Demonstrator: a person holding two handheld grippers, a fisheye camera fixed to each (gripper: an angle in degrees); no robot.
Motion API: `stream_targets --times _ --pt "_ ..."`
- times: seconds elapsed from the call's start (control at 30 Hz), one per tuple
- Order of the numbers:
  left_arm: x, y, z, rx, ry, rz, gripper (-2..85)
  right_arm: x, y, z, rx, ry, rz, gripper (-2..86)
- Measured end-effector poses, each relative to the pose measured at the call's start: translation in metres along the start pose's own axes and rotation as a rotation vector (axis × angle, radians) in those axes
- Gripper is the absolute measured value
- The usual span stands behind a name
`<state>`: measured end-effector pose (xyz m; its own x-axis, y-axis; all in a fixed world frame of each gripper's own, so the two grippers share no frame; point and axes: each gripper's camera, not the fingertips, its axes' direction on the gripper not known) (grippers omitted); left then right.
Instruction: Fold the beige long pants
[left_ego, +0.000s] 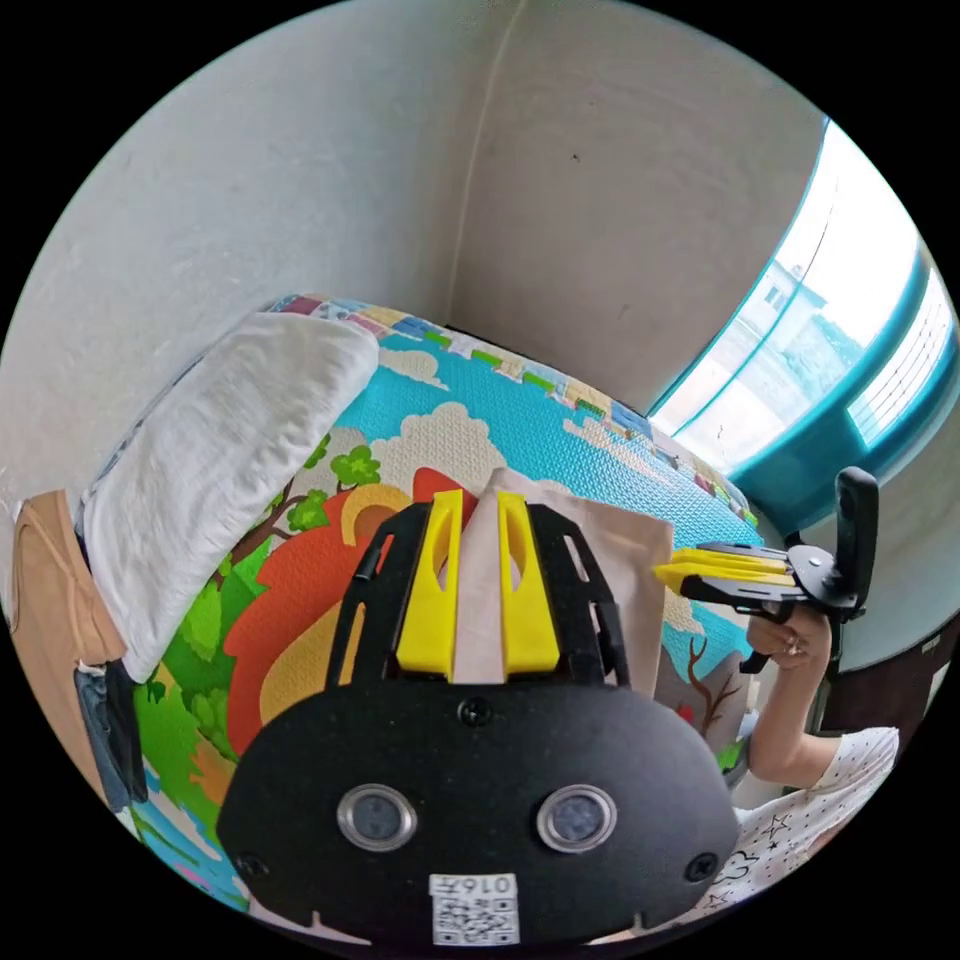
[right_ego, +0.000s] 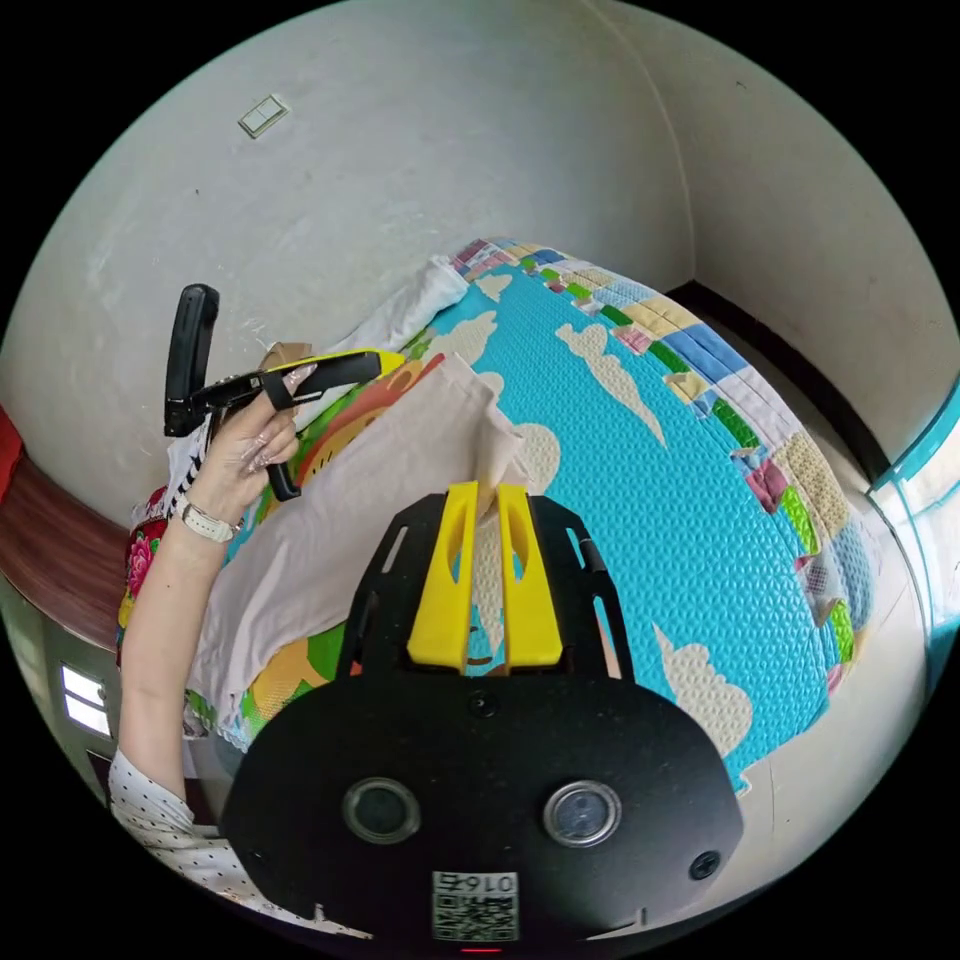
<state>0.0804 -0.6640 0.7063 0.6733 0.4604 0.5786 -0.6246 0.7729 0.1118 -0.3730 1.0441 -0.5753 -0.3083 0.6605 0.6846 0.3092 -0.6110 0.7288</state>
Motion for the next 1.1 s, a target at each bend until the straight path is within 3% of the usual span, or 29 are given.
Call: stream_targets --times 0.17,0.3,0.57,0.77,0.9,1.1 --pt "-0.009 0.007 0.010 -0.036 0.024 -0.017 7.5 -0.004 0.001 -0.004 0.047 0.017 -0.024 6.8" --pt "-0.004 0.013 0.011 -0.013 0.086 -0.003 0.3 -0.013 -0.003 0.006 0.033 0.059 -0.027 3.1" --pt "0.018 0.021 -0.011 0.013 -0.030 0.034 -0.7 -0.034 -0.005 0.015 0.011 0.194 -0.068 1.3" --pt "-0.014 0.040 -0.082 0.186 0.004 -0.189 -0.3 -0.041 -0.005 0.014 0.025 0.275 -0.075 5.8" --pt "-0.019 0.080 -0.148 0.234 -0.045 -0.123 -0.8 -0.027 -0.003 0.002 0.069 0.212 -0.018 8.0" --pt "0.002 0.210 -0.201 0.087 -0.099 0.039 -0.8 -0.012 -0.004 0.010 0.056 0.110 0.017 11.7"
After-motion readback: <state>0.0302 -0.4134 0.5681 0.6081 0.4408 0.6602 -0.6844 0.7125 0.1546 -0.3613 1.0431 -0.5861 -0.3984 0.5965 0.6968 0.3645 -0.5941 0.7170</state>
